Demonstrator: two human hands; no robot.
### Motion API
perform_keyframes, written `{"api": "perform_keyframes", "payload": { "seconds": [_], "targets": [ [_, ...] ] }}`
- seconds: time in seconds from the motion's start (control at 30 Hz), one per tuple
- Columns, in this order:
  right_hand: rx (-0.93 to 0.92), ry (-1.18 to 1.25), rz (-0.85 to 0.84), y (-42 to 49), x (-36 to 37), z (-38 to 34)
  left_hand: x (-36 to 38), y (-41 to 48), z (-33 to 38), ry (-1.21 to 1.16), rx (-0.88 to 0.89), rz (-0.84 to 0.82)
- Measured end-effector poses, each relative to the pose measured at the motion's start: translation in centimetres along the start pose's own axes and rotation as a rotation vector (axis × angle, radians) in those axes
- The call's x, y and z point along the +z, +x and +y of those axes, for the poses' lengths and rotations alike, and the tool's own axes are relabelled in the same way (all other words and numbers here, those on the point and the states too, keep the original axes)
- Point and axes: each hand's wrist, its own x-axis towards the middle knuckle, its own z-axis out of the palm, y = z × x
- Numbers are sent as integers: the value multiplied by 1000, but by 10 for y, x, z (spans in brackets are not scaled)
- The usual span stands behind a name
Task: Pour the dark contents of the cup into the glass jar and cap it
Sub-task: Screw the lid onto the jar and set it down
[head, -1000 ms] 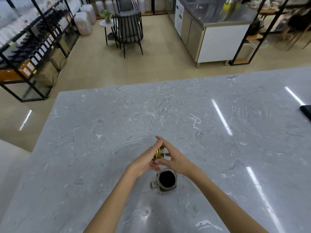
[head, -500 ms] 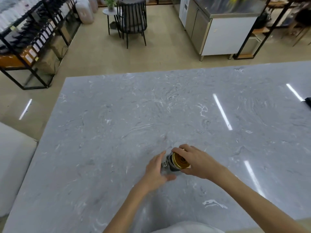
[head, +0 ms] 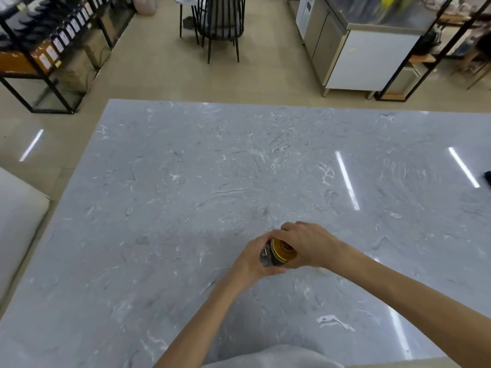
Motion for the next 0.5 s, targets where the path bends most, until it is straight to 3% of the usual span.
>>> {"api": "perform_keyframes", "payload": {
  "seconds": [0.23, 0.33, 0.4, 0.5],
  "targets": [
    [493, 136, 155, -1, 26, -34, 4, -5, 4, -15, 37, 85],
    [606, 85, 271, -6, 32, -42, 3, -6, 6, -26, 39, 90],
    [466, 116, 324, -13, 39, -33, 5, -4, 1, -21, 57, 79],
    [116, 307, 253, -24, 43, -14, 8, -5, -4, 12, 43, 112]
  ]
}}
